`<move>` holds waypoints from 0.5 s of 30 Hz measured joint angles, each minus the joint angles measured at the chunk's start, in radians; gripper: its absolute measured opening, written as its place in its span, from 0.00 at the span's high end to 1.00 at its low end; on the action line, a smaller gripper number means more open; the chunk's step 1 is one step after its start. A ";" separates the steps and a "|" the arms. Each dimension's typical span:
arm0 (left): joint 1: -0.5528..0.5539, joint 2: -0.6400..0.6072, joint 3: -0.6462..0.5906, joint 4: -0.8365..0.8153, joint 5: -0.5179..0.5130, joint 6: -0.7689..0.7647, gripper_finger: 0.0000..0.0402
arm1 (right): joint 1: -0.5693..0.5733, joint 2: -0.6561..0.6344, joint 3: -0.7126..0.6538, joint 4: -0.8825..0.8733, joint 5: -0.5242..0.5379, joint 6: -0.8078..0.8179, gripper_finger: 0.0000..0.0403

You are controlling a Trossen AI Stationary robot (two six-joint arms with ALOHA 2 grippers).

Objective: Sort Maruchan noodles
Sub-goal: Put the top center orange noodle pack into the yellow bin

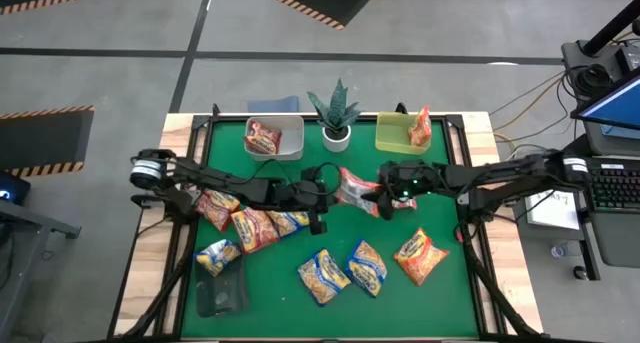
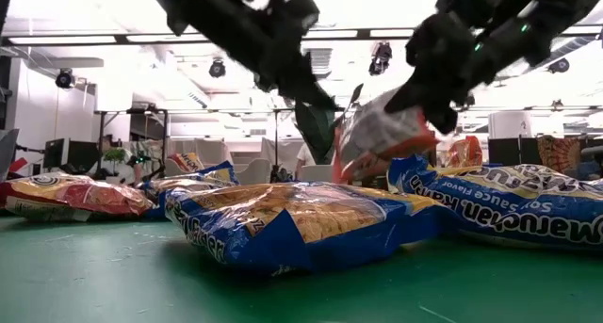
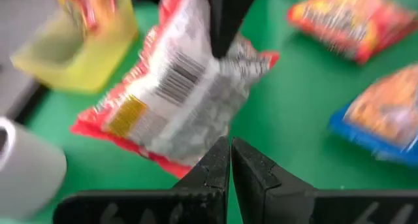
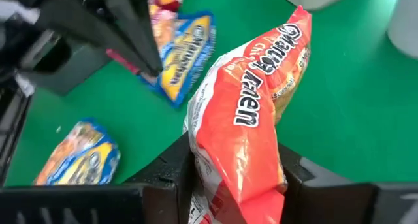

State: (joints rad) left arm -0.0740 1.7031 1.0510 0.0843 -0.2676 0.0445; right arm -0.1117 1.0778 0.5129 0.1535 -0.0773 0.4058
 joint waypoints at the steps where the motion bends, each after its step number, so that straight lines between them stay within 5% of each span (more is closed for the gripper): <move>1: -0.005 -0.007 -0.004 0.028 0.005 0.010 1.00 | 0.011 -0.026 0.007 -0.027 0.002 -0.028 0.71; 11: -0.022 -0.012 -0.179 0.568 0.180 -0.041 1.00 | 0.203 -0.176 0.130 -0.390 0.199 -0.323 0.71; 15: -0.013 -0.020 -0.228 0.719 0.180 -0.152 0.99 | 0.292 -0.170 0.204 -0.544 0.292 -0.630 0.71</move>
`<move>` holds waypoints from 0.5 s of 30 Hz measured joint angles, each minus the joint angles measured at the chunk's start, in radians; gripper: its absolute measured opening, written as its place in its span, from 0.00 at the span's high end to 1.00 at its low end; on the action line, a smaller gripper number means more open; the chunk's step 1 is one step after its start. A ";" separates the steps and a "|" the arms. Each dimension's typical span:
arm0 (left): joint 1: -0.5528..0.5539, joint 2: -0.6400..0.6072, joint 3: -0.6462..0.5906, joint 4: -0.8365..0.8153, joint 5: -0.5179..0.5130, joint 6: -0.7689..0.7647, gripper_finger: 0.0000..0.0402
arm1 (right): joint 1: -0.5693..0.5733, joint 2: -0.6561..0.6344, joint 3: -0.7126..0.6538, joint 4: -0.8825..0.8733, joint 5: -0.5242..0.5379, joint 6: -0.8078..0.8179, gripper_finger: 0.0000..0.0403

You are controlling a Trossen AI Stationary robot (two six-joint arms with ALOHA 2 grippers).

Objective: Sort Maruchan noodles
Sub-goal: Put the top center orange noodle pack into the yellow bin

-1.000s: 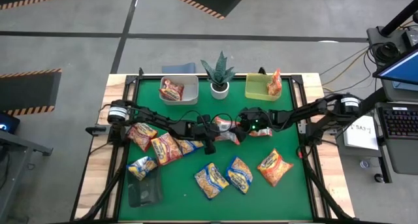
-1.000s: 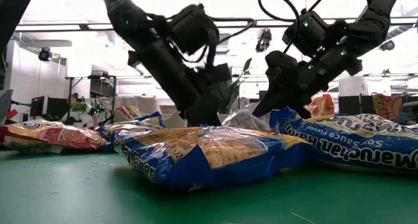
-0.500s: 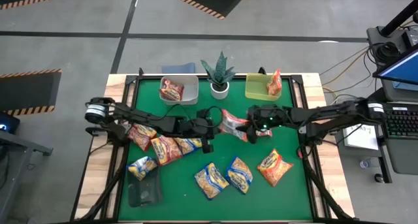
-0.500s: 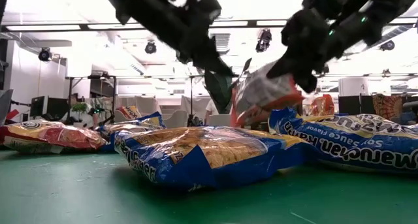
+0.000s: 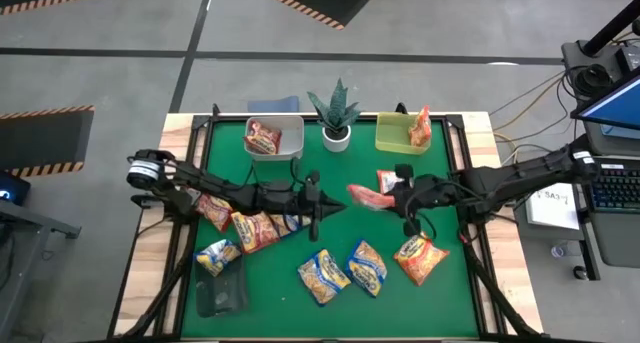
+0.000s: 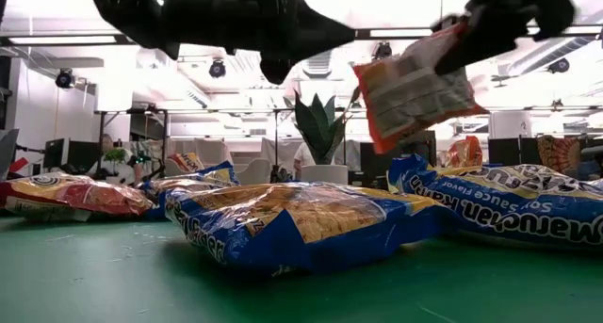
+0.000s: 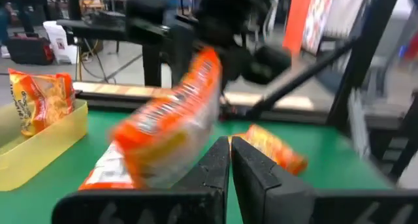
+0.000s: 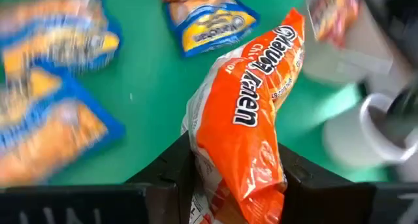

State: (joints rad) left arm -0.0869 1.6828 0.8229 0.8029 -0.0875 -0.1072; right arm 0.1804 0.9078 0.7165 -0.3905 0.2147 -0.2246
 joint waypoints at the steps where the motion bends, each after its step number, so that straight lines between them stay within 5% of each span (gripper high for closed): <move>1: 0.005 -0.005 -0.004 0.015 0.002 -0.025 0.98 | 0.022 0.006 0.017 -0.021 0.029 -0.070 0.71; 9: 0.067 -0.003 0.015 0.028 0.178 -0.322 0.75 | 0.220 0.075 0.092 -0.134 0.268 -0.799 0.71; 15: 0.076 0.000 0.012 0.025 0.179 -0.467 0.49 | 0.362 0.149 0.093 -0.134 0.730 -1.108 0.71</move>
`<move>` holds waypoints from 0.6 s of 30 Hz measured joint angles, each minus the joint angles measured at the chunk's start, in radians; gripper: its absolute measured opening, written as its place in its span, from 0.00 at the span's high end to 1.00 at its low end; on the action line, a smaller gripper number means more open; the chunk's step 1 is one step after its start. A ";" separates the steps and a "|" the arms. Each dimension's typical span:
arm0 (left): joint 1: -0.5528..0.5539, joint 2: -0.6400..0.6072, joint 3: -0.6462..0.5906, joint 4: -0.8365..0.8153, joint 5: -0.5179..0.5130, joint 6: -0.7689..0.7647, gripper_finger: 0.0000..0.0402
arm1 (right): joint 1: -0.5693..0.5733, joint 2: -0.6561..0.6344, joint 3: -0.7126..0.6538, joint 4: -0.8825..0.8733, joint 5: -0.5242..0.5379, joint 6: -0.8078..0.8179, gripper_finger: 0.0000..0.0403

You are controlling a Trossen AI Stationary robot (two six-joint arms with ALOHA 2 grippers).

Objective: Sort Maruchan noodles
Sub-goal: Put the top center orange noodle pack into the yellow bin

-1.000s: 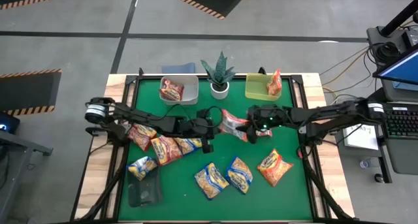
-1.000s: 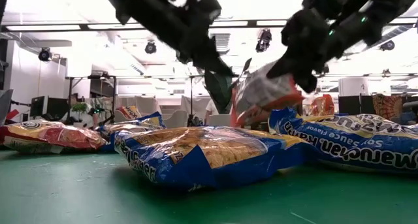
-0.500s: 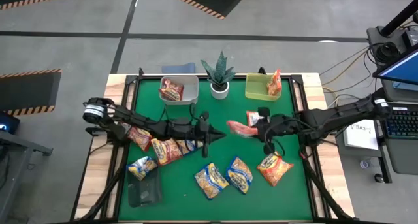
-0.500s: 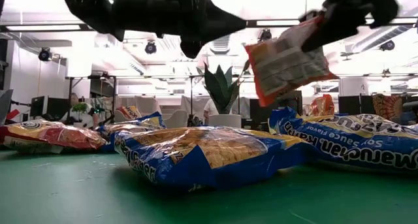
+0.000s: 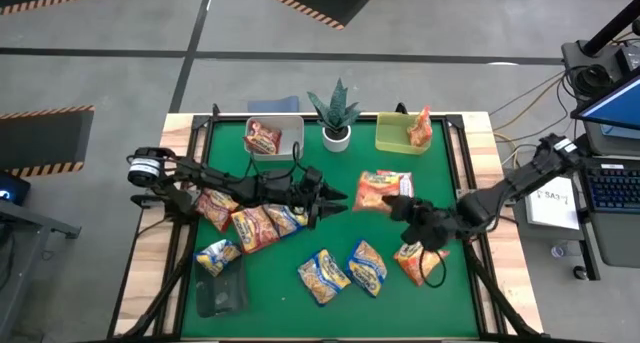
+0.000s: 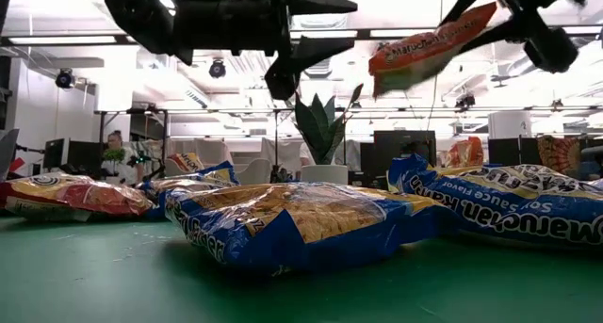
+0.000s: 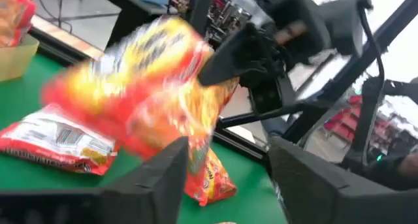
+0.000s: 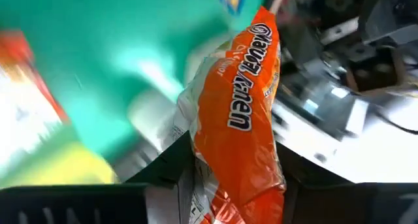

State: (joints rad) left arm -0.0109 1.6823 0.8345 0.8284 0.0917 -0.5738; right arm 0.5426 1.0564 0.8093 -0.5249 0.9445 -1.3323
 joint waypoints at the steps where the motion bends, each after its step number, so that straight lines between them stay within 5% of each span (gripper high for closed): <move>1: 0.000 0.006 0.000 0.007 -0.004 -0.009 0.45 | 0.020 0.014 0.000 0.000 0.068 -0.034 0.71; 9: 0.001 0.087 -0.002 0.163 -0.013 -0.054 0.26 | 0.107 0.121 -0.001 0.003 0.320 -0.118 0.71; 18: 0.029 0.208 -0.003 0.299 -0.014 -0.095 0.24 | 0.145 0.157 0.027 0.011 0.314 -0.108 0.71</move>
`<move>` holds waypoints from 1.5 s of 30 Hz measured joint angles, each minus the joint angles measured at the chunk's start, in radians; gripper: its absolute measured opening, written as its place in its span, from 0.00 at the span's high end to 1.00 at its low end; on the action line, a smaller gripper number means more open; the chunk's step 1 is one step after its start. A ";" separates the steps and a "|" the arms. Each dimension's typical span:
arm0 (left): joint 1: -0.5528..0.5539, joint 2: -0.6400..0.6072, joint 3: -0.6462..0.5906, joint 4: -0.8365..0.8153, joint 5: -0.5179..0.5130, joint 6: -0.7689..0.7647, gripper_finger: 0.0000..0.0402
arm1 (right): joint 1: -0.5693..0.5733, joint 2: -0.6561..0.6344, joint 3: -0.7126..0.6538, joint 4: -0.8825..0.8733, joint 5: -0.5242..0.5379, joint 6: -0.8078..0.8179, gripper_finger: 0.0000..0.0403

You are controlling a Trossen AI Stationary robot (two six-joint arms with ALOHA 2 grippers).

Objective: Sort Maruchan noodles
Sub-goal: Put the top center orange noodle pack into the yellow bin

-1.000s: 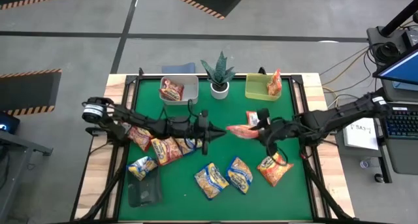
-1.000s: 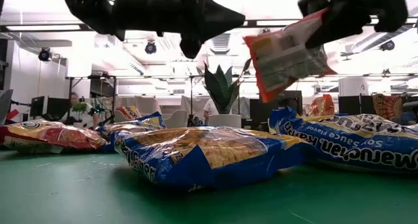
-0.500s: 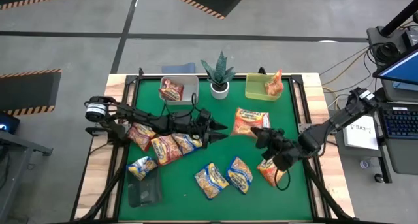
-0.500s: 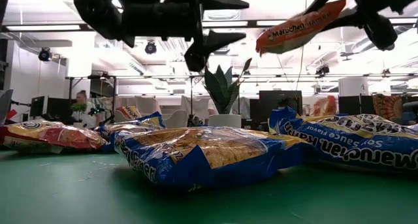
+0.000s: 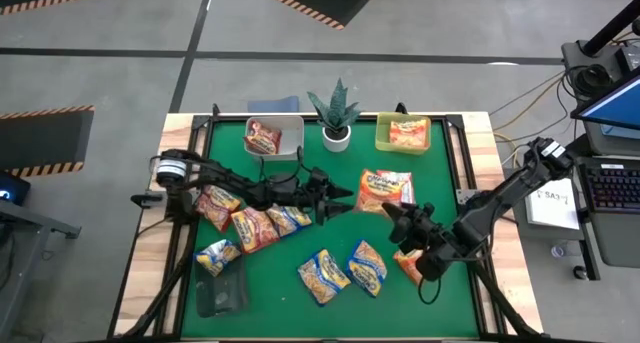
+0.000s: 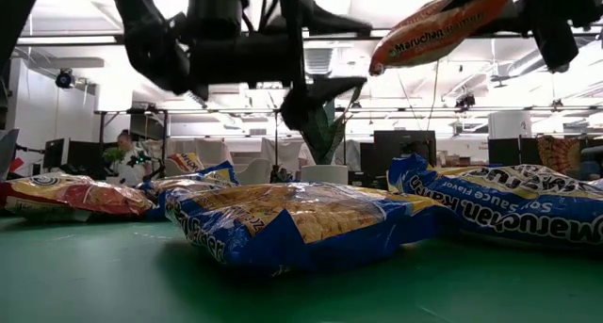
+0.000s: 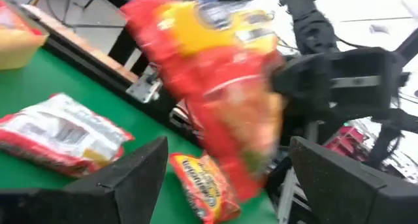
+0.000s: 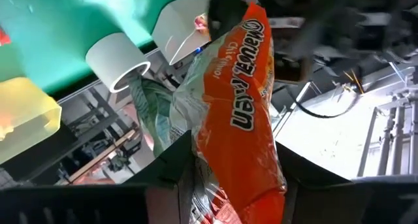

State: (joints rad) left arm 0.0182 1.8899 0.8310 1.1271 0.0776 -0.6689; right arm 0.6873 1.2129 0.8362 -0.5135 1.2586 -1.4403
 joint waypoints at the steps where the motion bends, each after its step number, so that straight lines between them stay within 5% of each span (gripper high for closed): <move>1: 0.003 0.012 -0.002 0.020 0.001 -0.001 0.24 | 0.003 0.000 0.004 0.002 0.000 0.000 0.71; 12: 0.009 0.212 0.098 0.341 0.091 -0.041 0.24 | 0.002 0.000 0.009 0.017 -0.001 -0.009 0.72; 21: 0.013 0.332 0.272 0.356 0.165 -0.074 0.26 | 0.002 0.000 0.008 0.017 -0.035 -0.067 0.71; 26: 0.014 0.341 0.287 0.353 0.174 -0.074 0.37 | 0.002 0.001 0.008 0.018 -0.036 -0.066 0.71; 37: 0.016 0.341 0.286 0.352 0.179 -0.085 0.78 | 0.002 0.001 0.008 0.018 -0.055 -0.061 0.68; 45: 0.016 0.341 0.286 0.371 0.198 -0.103 0.82 | 0.001 0.001 0.008 0.024 -0.054 -0.003 0.54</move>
State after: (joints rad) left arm 0.0339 2.2311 1.1168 1.4976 0.2760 -0.7724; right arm 0.6888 1.2137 0.8440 -0.4898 1.2043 -1.4429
